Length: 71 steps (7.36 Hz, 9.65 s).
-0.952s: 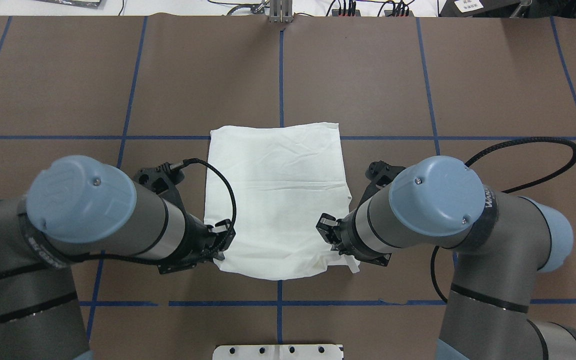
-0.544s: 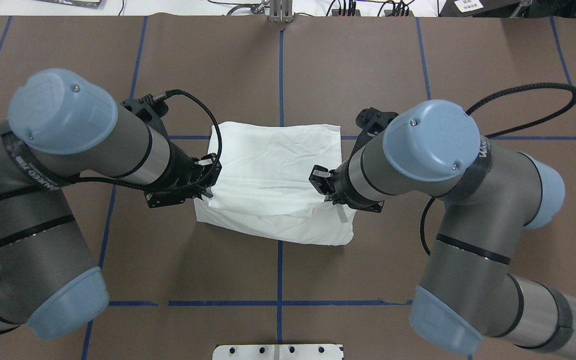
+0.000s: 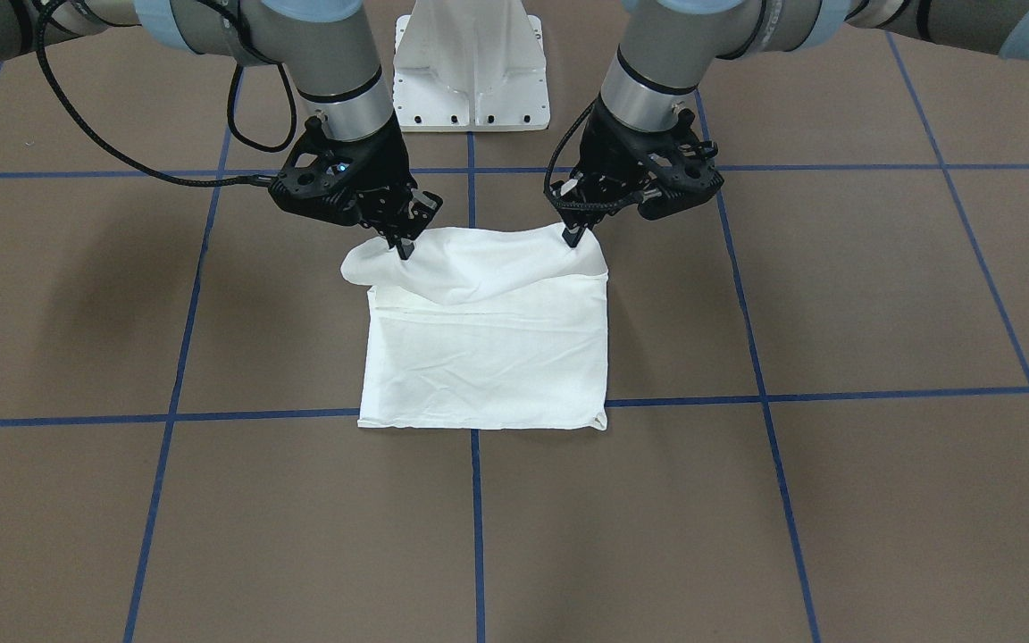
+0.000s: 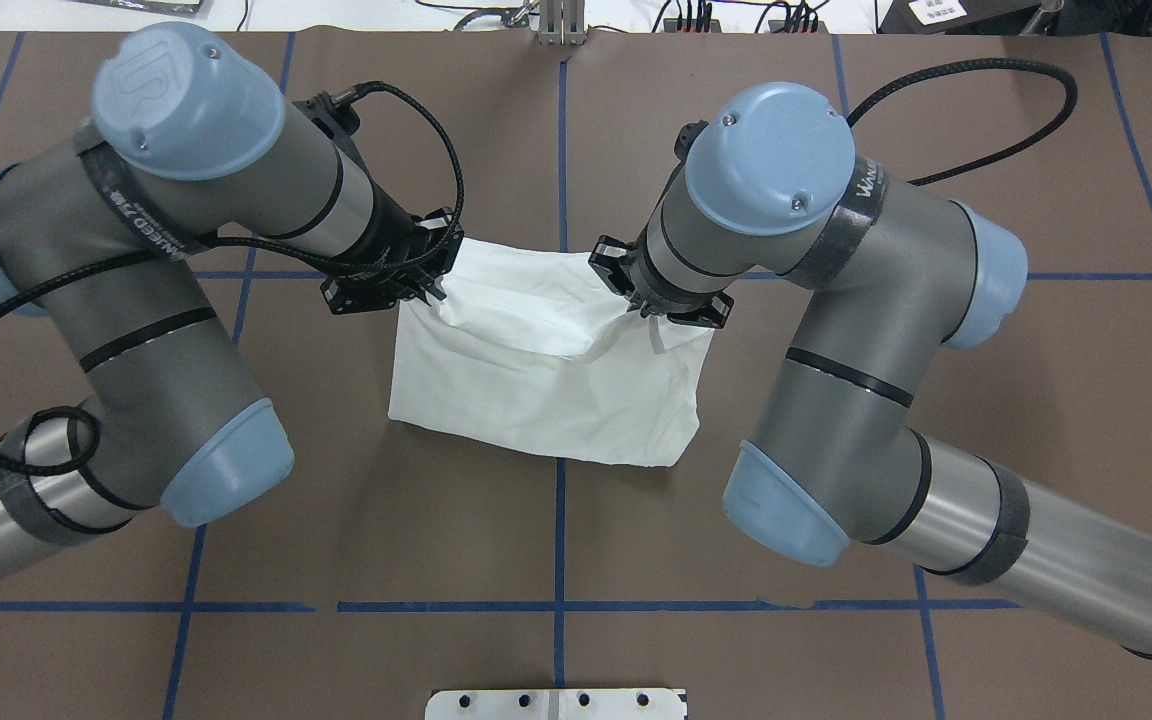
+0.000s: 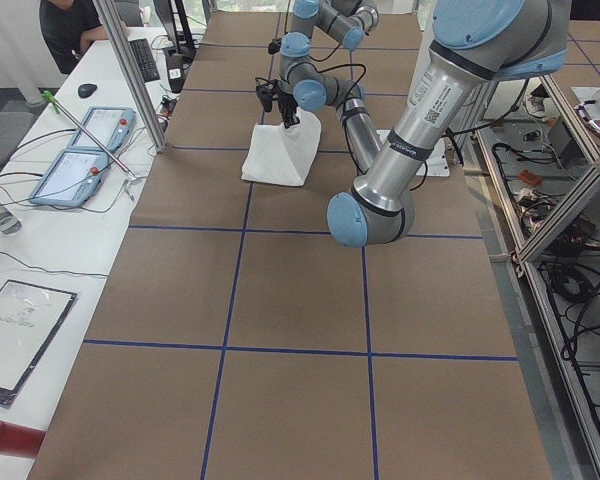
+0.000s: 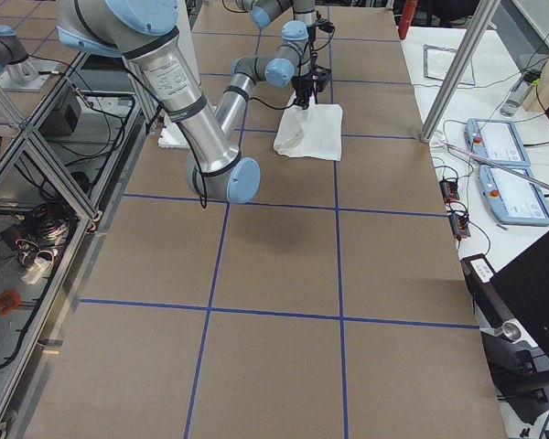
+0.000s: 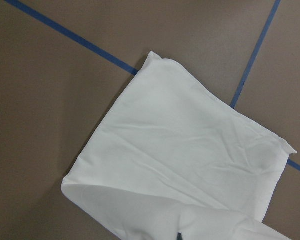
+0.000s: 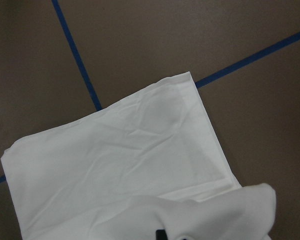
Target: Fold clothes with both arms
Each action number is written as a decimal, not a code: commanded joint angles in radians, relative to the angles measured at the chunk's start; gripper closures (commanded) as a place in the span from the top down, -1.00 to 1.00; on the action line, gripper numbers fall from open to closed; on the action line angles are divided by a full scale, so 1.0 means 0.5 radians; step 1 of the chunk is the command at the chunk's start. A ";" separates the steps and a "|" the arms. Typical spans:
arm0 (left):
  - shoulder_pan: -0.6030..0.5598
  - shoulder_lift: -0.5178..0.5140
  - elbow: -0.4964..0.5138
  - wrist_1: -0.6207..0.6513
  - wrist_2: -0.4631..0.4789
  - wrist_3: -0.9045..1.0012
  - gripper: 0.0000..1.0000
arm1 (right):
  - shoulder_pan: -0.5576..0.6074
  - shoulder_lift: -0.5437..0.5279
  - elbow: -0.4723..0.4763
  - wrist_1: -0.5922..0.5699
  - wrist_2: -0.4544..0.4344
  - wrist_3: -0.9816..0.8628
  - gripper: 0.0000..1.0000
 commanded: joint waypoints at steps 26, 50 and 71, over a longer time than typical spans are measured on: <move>-0.316 0.089 0.433 -0.465 0.010 0.347 1.00 | 0.078 0.473 -1.406 0.519 -0.114 -1.192 1.00; -1.709 1.386 0.371 -0.159 -0.367 3.525 1.00 | 1.953 -1.293 -0.457 -0.079 1.009 -3.230 1.00; -1.706 1.414 0.359 -0.168 -0.635 3.117 1.00 | 1.975 -1.519 -0.349 0.114 1.018 -3.086 1.00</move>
